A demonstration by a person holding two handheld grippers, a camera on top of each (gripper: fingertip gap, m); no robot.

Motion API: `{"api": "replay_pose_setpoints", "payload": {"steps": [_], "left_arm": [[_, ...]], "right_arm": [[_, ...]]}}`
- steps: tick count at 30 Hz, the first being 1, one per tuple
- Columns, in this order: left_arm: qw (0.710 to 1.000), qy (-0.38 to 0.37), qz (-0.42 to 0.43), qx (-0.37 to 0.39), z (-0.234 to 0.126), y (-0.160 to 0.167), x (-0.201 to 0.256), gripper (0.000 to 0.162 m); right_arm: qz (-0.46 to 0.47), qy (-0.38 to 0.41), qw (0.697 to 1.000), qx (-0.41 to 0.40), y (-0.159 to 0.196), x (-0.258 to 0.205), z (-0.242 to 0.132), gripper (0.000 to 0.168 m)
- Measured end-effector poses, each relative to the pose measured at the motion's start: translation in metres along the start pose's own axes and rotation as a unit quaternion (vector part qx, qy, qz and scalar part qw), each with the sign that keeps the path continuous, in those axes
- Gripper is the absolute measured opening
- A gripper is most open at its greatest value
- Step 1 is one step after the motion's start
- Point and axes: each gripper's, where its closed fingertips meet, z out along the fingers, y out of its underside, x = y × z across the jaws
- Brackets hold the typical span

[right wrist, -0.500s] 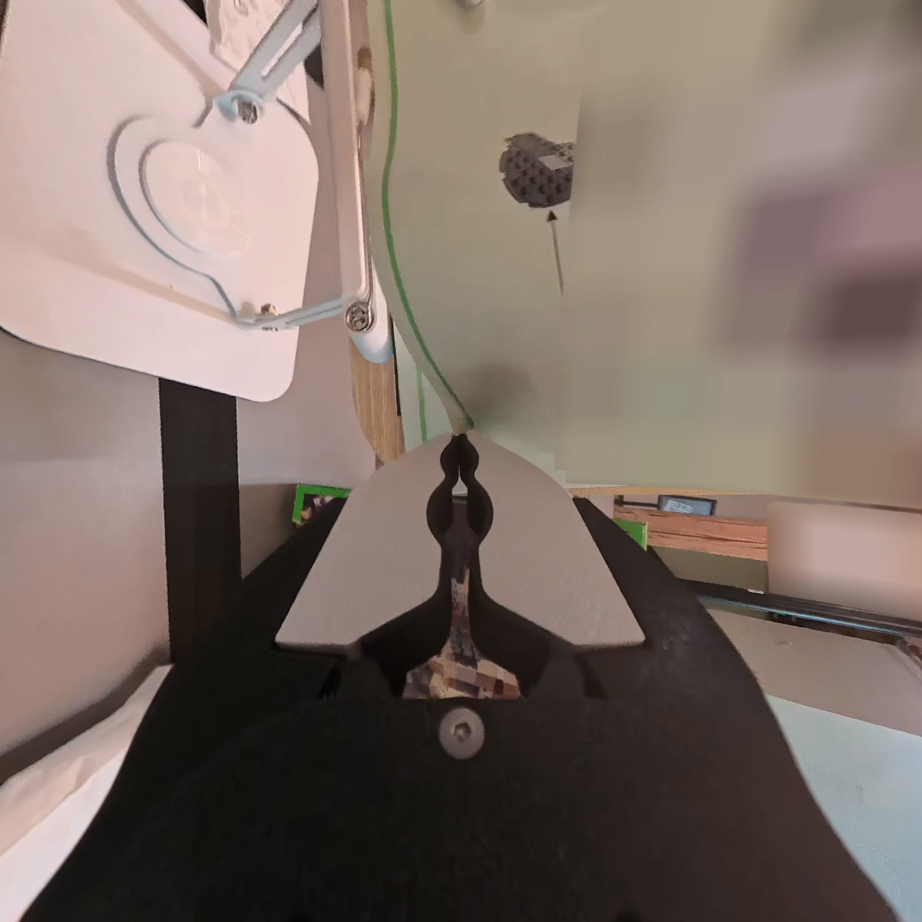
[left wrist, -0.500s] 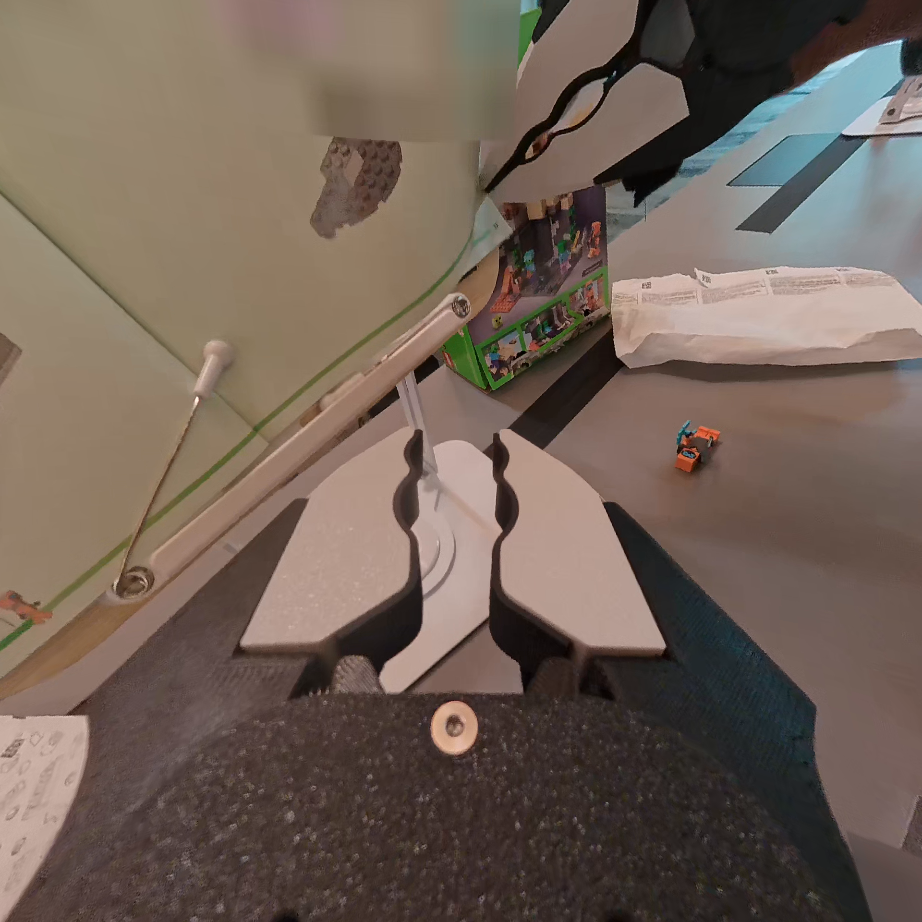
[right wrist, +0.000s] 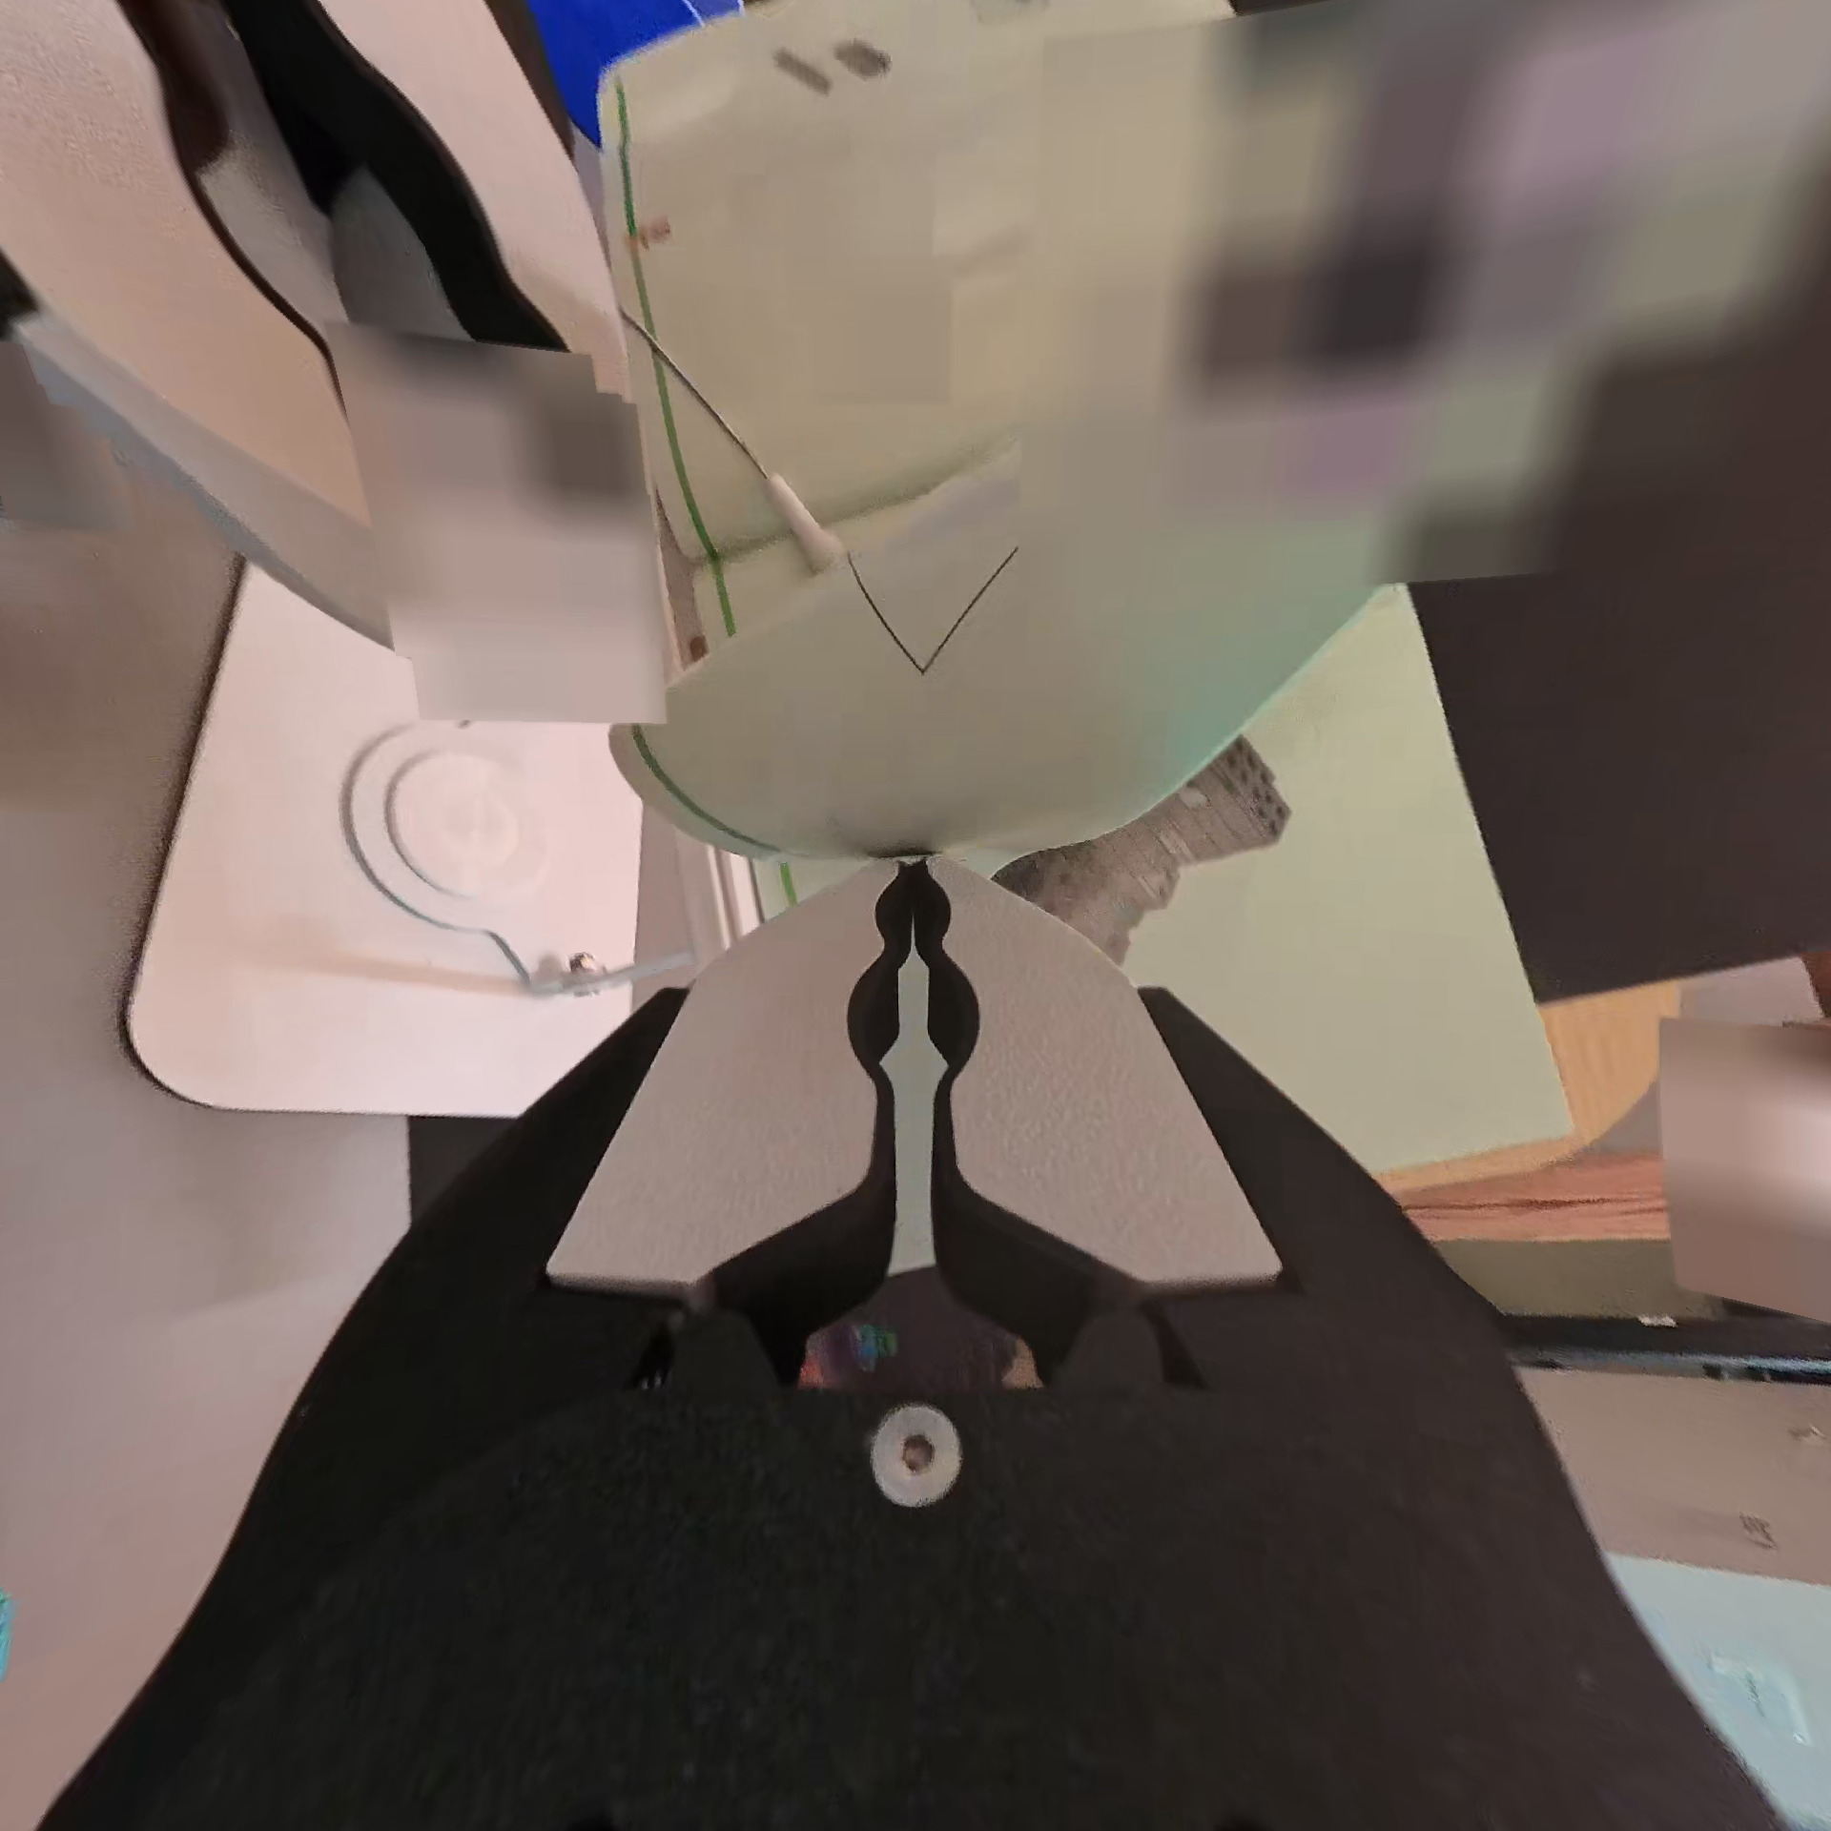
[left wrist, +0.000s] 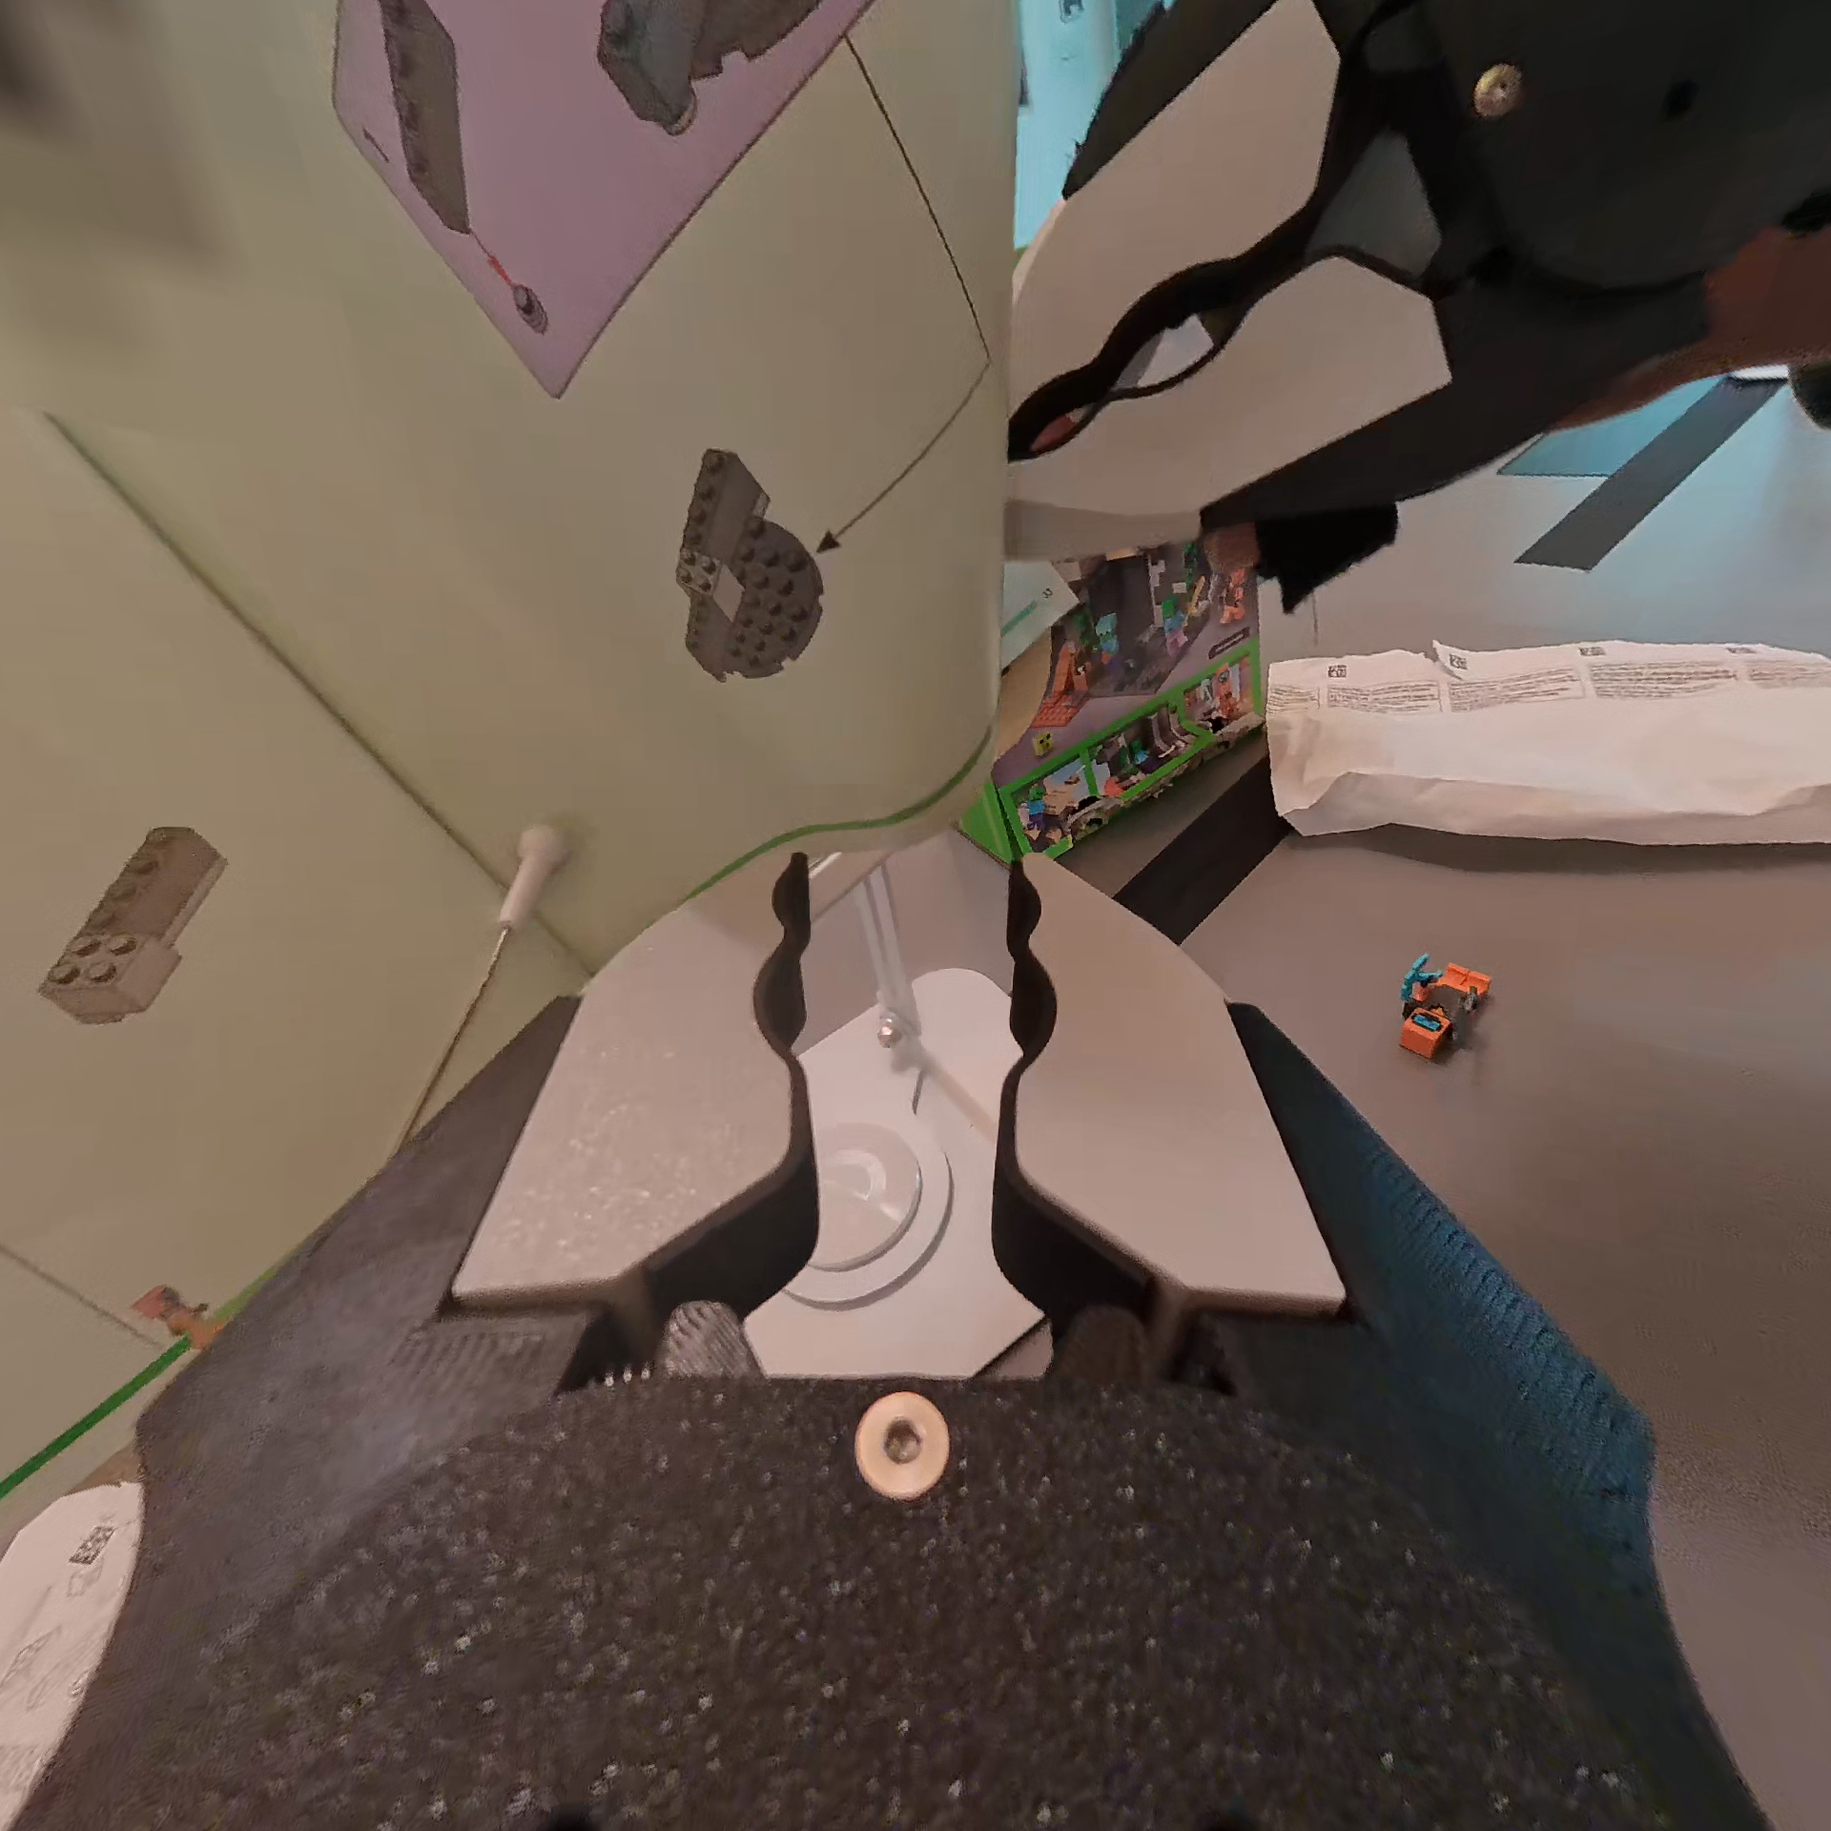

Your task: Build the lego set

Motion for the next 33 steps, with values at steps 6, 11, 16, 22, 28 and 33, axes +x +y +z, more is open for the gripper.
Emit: {"api": "replay_pose_setpoints", "payload": {"steps": [6, 11, 16, 22, 28, 33], "left_arm": [[0.999, 0.007, -0.017, 0.027, -0.005, -0.010, -0.006, 0.044], [1.000, 0.001, -0.006, 0.028, -0.001, -0.016, -0.010, 0.046], [1.000, -0.009, -0.003, 0.030, -0.001, -0.018, -0.022, 0.013], [0.998, 0.016, -0.033, 0.044, -0.008, -0.016, -0.024, 0.002], [0.998, 0.034, -0.036, 0.049, -0.010, -0.013, -0.023, 0.004], [0.998, 0.034, -0.033, 0.047, -0.010, -0.012, -0.023, 0.004]], "right_arm": [[0.021, -0.011, 0.999, 0.043, -0.026, -0.022, 0.004, 0.000], [0.037, -0.012, 0.996, 0.083, -0.051, -0.030, 0.003, 0.004], [0.049, -0.004, 0.994, 0.096, -0.061, -0.025, 0.002, 0.003], [0.142, 0.001, 0.979, 0.148, -0.075, -0.013, -0.019, 0.015], [0.170, -0.051, 0.968, 0.179, -0.106, -0.007, -0.023, 0.035], [0.174, -0.120, 0.958, 0.195, -0.134, -0.013, -0.011, 0.029]]}}
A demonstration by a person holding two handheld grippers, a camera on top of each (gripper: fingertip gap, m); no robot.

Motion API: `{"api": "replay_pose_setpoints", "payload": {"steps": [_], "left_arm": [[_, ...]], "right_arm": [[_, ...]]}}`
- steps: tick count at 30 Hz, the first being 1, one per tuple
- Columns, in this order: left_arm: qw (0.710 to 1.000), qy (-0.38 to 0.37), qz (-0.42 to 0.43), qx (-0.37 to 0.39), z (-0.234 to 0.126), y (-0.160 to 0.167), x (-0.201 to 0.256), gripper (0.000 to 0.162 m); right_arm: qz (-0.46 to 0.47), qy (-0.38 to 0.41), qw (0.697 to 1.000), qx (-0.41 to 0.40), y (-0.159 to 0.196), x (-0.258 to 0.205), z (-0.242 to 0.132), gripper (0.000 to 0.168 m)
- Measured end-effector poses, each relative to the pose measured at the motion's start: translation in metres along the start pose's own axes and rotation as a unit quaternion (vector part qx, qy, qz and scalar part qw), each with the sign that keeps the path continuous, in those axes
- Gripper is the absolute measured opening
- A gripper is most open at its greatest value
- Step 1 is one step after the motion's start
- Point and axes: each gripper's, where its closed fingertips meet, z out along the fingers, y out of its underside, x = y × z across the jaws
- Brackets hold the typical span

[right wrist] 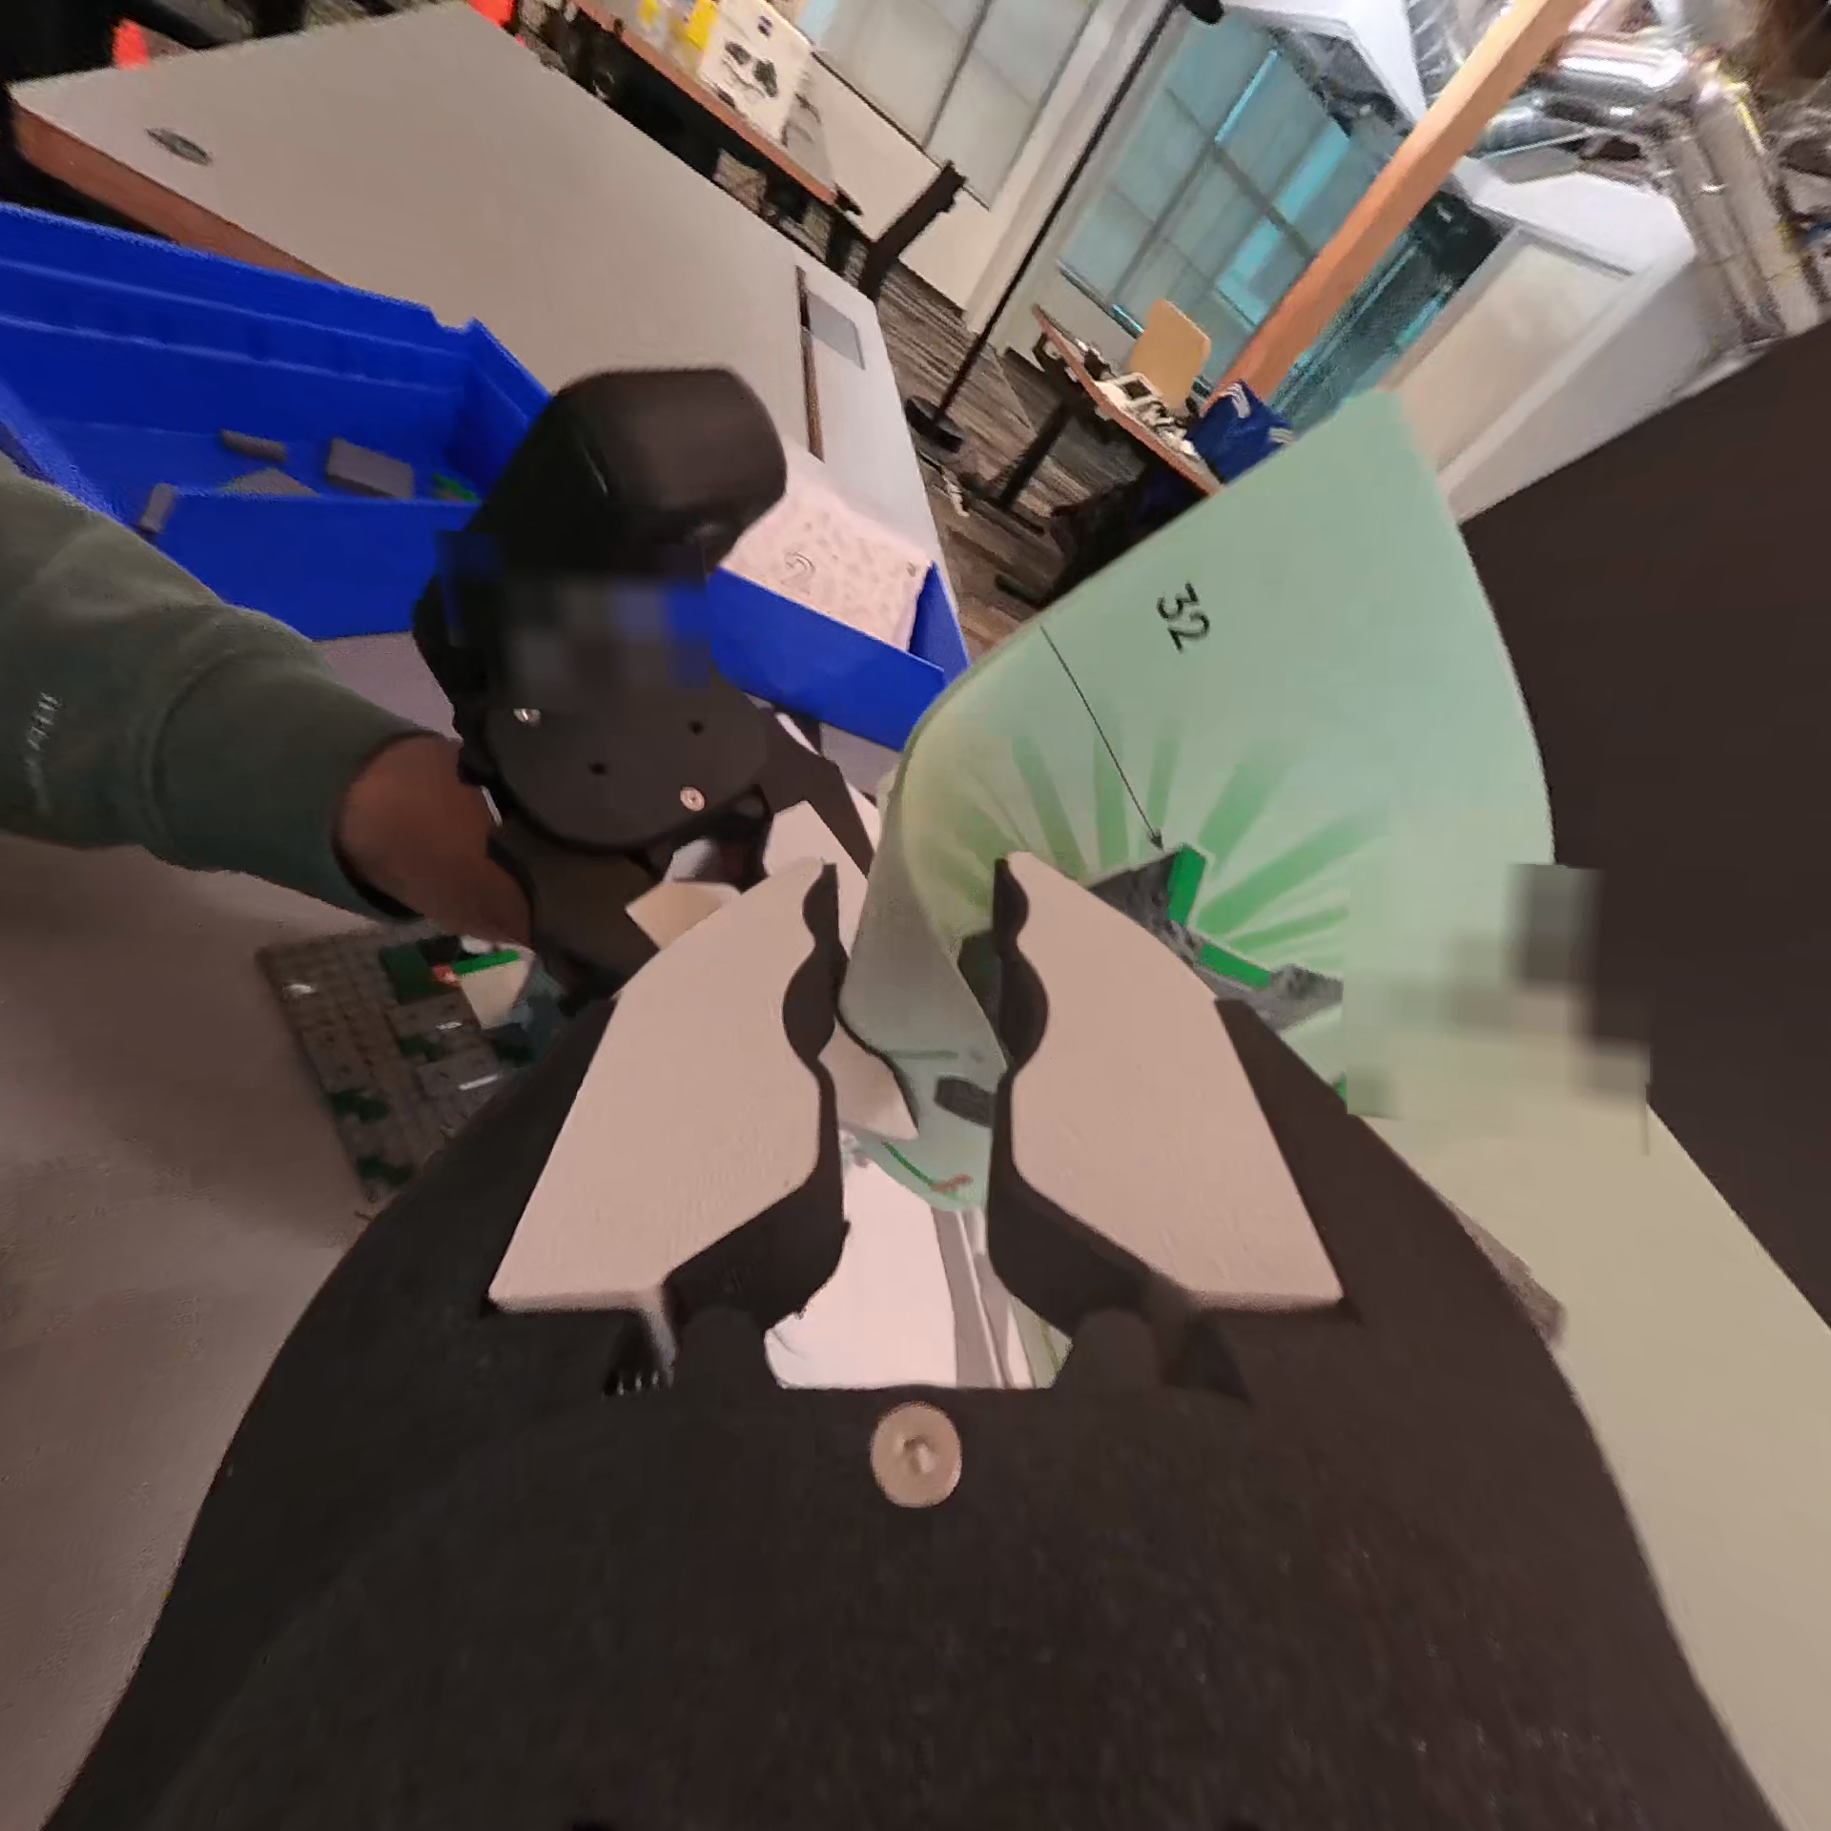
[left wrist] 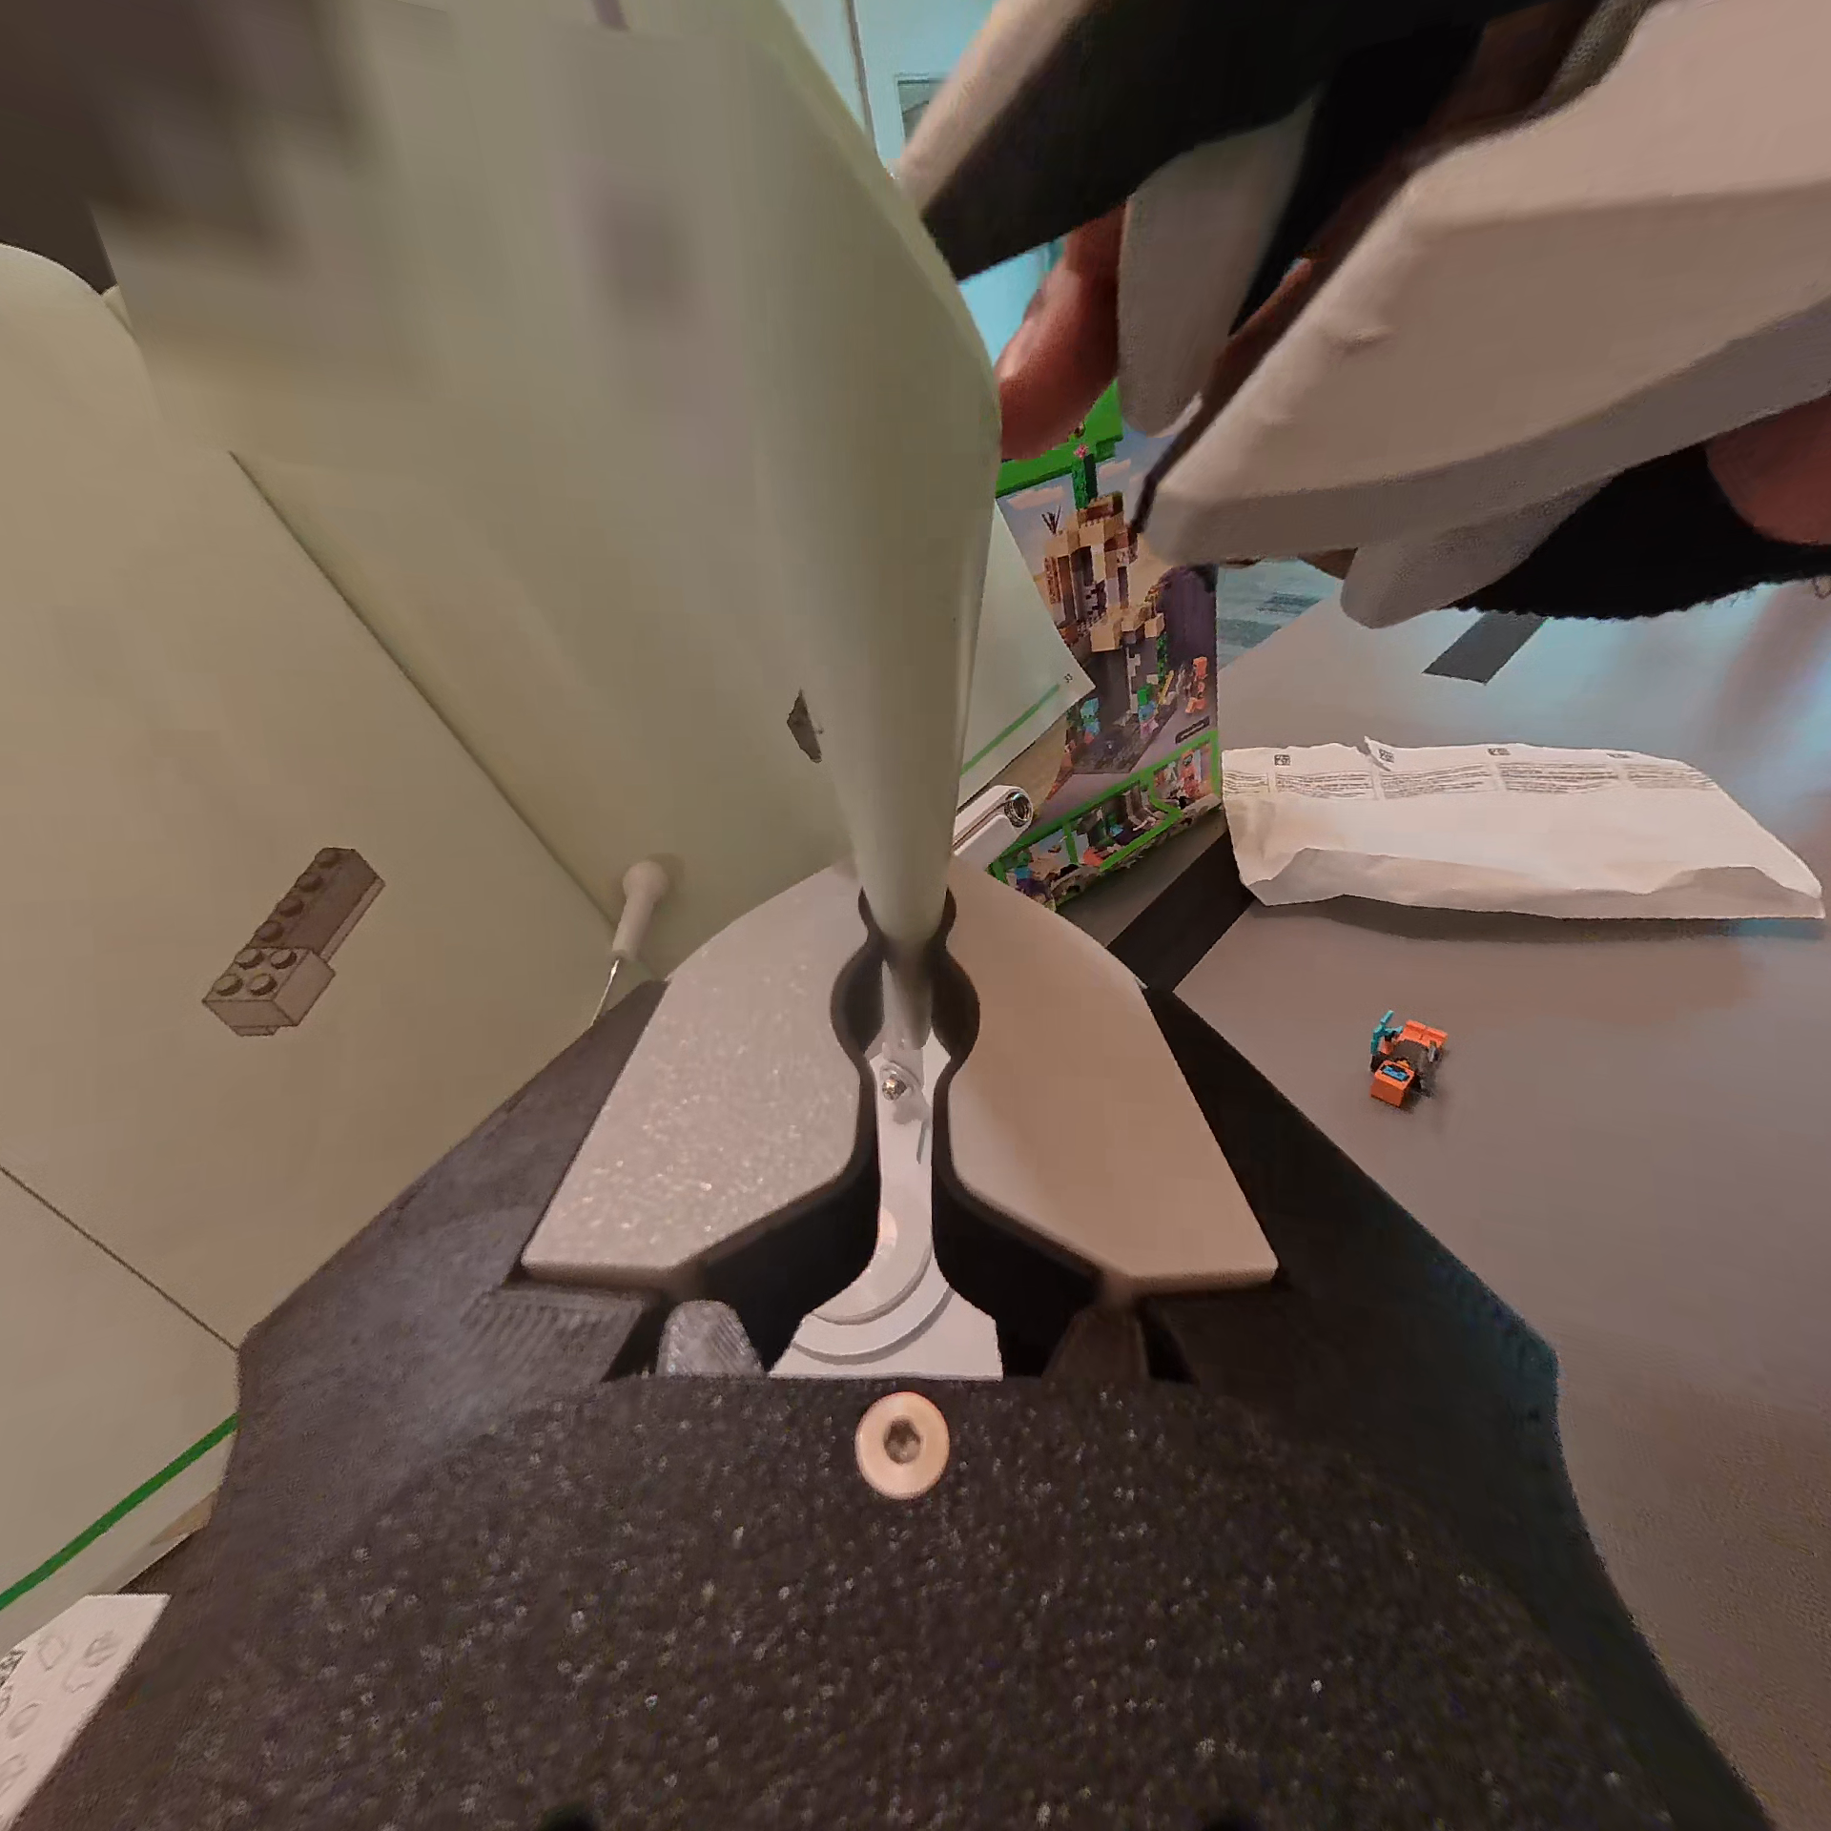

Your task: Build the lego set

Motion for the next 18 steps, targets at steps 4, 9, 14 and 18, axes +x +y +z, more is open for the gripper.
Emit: {"api": "replay_pose_setpoints", "payload": {"steps": [4, 9, 14, 18], "left_arm": [[1.000, -0.002, 0.010, -0.005, 0.001, 0.002, 0.001, 0.004], [1.000, -0.003, 0.015, -0.004, 0.002, 0.001, 0.002, 0.005], [1.000, -0.001, 0.019, -0.002, 0.005, 0.000, 0.005, 0.005], [1.000, -0.001, 0.020, -0.001, 0.006, 0.000, 0.007, 0.005]], "right_arm": [[0.074, -0.040, 0.996, 0.015, -0.008, -0.003, 0.010, 0.024], [0.163, -0.041, 0.985, 0.025, -0.008, 0.010, 0.008, 0.019], [0.203, -0.047, 0.978, 0.030, -0.008, 0.008, 0.006, 0.017], [0.252, -0.062, 0.965, 0.045, -0.011, 0.011, 0.003, 0.017]]}}
